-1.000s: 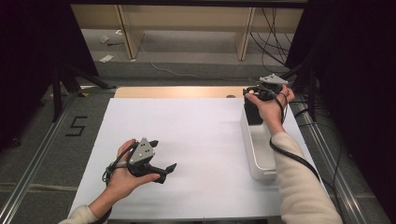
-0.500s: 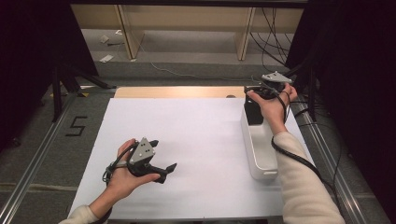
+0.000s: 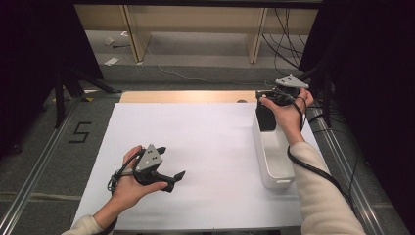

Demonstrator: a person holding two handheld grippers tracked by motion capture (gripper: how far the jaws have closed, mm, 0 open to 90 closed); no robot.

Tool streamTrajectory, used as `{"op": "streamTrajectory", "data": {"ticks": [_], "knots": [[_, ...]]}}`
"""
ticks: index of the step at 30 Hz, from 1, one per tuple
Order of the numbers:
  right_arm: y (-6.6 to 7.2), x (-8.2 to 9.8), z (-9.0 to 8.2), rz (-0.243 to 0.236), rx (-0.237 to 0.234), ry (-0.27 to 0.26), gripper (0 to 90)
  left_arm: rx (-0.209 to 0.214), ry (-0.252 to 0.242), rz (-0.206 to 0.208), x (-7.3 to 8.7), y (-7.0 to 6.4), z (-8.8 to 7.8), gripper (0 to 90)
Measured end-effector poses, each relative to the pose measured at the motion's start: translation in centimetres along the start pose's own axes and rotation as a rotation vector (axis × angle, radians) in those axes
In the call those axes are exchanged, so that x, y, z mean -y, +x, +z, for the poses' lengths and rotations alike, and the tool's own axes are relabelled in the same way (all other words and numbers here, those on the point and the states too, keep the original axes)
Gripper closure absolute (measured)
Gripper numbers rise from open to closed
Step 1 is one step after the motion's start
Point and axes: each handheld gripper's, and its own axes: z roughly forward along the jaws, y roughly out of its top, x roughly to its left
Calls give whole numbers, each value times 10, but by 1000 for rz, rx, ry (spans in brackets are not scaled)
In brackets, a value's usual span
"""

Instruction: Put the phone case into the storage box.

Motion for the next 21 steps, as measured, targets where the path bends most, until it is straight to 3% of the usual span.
{"op": "streamTrajectory", "data": {"ticks": [21], "knots": [[17,2,-33,-20,-94,-52,22,0,1,1,0,-1,1,0]]}}
